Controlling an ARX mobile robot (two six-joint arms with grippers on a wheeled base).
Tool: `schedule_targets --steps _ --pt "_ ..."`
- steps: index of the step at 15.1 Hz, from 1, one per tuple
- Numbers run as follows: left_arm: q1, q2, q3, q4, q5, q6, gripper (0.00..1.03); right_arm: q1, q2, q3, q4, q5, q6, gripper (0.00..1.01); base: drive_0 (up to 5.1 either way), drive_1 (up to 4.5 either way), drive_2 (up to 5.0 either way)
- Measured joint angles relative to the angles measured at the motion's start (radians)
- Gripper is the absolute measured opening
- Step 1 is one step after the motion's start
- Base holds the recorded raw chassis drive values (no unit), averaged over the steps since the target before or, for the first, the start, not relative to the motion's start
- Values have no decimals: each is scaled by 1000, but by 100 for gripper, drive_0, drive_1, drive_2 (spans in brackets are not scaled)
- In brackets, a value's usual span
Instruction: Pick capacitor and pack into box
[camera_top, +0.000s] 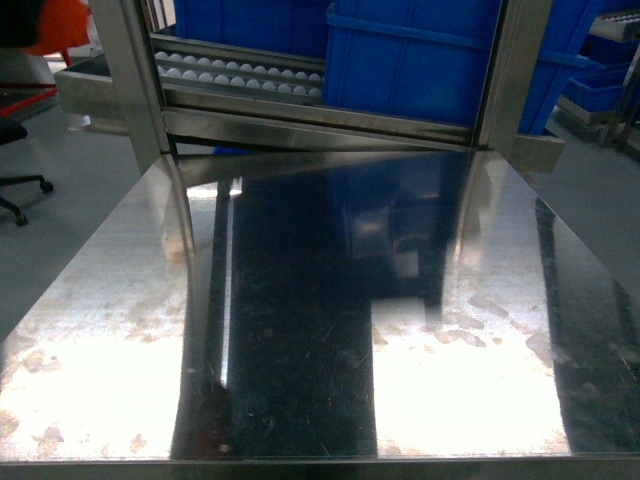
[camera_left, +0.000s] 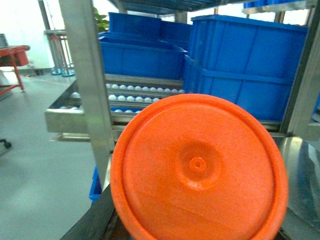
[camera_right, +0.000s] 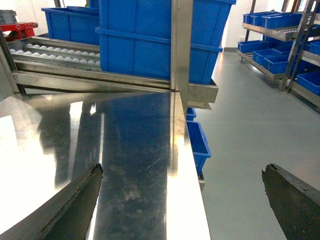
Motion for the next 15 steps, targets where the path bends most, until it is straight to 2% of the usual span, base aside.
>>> schedule_targets --steps 2,6,7,8,14,15 --pt "26 -150 -103 -55 -34 -27 44 0 0 0 0 0 0 98 0 0 0" --pt "19 -141 -103 -56 -28 -32 44 0 0 0 0 0 0 98 0 0 0" --pt "20 -159 -100 -127 -58 -32 44 0 0 0 0 -1 0 98 0 0 0" --pt "34 -192 -137 -141 -62 -32 44 0 0 0 0 0 0 98 0 0 0" --pt "111 -424 -394 -122 6 -32 44 0 0 0 0 0 0 98 0 0 0" --pt "134 -465 -418 -135 39 -32 44 0 0 0 0 0 0 98 0 0 0"
